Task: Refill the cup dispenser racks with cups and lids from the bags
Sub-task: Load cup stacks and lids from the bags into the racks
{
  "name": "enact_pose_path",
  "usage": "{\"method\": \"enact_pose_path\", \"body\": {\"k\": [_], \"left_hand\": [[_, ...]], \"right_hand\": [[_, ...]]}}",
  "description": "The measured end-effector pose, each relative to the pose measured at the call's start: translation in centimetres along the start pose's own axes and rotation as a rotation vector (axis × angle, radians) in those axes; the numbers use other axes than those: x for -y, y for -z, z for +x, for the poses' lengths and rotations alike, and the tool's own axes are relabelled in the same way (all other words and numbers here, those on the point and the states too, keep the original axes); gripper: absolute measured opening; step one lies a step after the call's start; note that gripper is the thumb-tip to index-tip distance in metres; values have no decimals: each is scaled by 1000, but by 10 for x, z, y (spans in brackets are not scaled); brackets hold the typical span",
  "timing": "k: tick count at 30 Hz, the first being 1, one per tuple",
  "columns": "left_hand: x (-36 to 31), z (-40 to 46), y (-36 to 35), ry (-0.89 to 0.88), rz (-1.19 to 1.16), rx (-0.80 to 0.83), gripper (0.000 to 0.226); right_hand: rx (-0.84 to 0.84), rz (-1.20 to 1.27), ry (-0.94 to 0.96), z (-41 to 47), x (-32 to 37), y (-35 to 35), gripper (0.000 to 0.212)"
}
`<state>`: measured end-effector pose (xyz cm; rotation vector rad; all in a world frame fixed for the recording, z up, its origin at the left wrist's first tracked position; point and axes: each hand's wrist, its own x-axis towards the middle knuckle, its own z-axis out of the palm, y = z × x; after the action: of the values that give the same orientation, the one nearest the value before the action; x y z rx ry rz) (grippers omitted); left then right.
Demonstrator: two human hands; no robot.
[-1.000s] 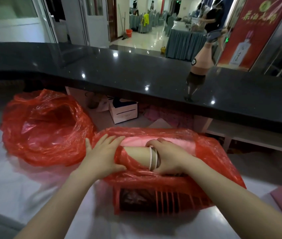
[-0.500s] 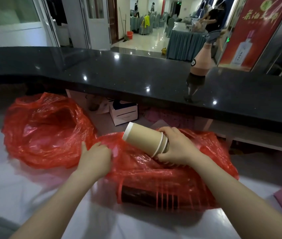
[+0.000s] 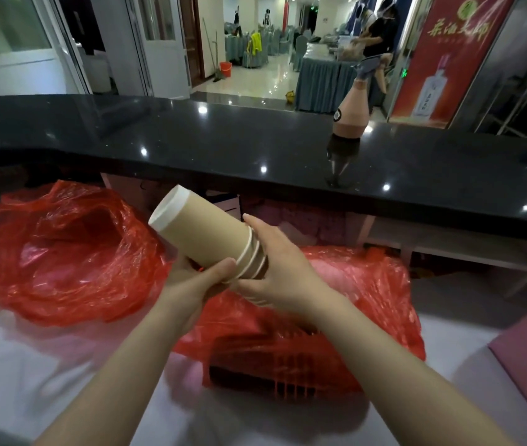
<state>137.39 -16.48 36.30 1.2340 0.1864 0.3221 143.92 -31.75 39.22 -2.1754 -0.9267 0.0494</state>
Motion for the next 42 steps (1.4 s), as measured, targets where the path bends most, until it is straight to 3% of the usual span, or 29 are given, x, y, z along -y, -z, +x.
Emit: {"method": "enact_pose_path", "body": {"k": [2,3,7,9,11,15,18,23,28,36,42], "left_hand": [[8,-1,3,37,-5,-15,64],[13,-2,5,56,7,-18,66],[30,-4,4,103,31,-20,71],[32,-2,5,96,16,-31,67],[34,-1,6,89,10,-36,60],[41,-1,7,89,23,-56,64],[48,-1,10,90,-17,-94,53],[49,1,21,108,-74,-127,54],[46,3,28,110,-93,-130,51],[29,4,38,81,-81,-143,53],[14,9,49,64,-119,-145,45]], "right_hand": [[109,-30,-78,-9,-5,6,103],[109,-84,-98,-16,-10,11,93],[-70,-305,-138,-52,-31,46,27],[-163,-477,-134,-68,-40,64,20],[-148,-633,-120,-76,-49,77,17],[171,-879,-10,-74,-61,76,20],[233,-857,119,-66,-60,53,17],[378,-871,-146,-47,-66,27,41],[502,-883,-276,-46,-83,26,70],[563,-774,-248,-36,-86,23,69],[345,-598,-222,-37,-75,49,74]]}}
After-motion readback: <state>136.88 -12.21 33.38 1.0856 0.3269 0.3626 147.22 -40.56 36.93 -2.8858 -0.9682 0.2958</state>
